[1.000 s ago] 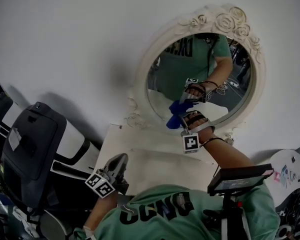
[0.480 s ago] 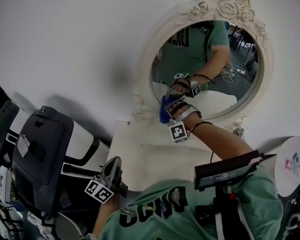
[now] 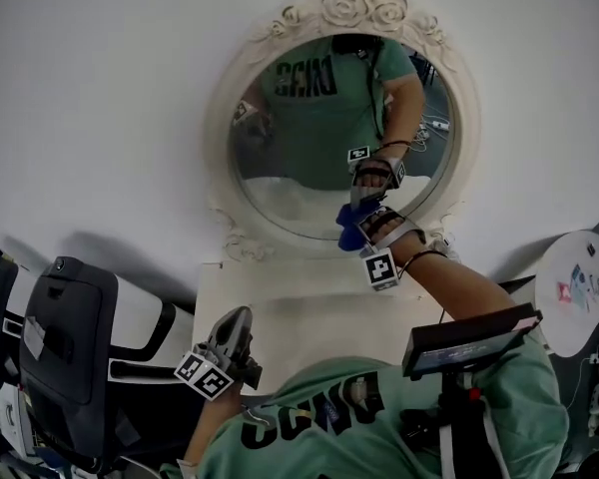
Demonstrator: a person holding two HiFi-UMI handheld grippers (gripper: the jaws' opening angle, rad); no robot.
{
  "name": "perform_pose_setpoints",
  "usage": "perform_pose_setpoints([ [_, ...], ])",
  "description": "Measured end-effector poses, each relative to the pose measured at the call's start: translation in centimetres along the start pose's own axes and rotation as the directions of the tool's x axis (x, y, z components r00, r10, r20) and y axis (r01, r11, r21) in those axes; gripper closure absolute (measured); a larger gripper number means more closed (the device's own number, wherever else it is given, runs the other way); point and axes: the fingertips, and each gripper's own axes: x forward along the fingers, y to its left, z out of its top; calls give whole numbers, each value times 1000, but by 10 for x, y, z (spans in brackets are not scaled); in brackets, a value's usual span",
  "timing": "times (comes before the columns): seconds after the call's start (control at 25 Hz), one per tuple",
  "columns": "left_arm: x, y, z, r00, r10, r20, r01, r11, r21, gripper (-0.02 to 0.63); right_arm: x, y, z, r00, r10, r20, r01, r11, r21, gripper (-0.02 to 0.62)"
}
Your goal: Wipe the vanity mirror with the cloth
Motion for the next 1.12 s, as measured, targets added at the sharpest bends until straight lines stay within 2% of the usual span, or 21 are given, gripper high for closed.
perform_pose_setpoints([
  [0.12, 28, -21, -14, 998, -55, -24, 55, 998, -5, 606, -14, 35, -53, 995, 62, -81, -59, 997, 39, 545],
  [0.2, 37, -26, -20, 996, -78, -37, 78, 997, -9, 606, -17, 50, -73, 990, 91, -110, -83, 994, 75, 545],
  [0.4, 44, -26, -25, 995, -91, -40, 91, 996, -17, 606, -14, 50, -75, 984, 123, -132, -109, 988, 107, 545],
  [0.6, 31, -25, -21, 998, -66, -17, 66, 998, -10, 606, -20, 47, -71, 982, 132, -135, -117, 987, 113, 545],
  [0.68, 22, -20, -19, 999, -41, -4, 41, 999, -9, 606, -22, 32, -55, 990, 104, -92, -93, 989, 114, 545],
  [0.8, 5, -9, -15, 1000, 1, 20, 0, 1000, -14, 606, -17, 0, -8, 999, 47, 7, -47, 994, 100, 545],
  [0.96, -24, 6, -4, 997, 50, 52, -50, 999, -14, 606, 7, -34, 68, 994, 18, 107, -22, 999, 44, 545],
  [1.12, -65, 23, 10, 988, 131, 87, -131, 991, -9, 606, 31, -51, 133, 985, 15, 174, -12, 1000, -15, 545],
])
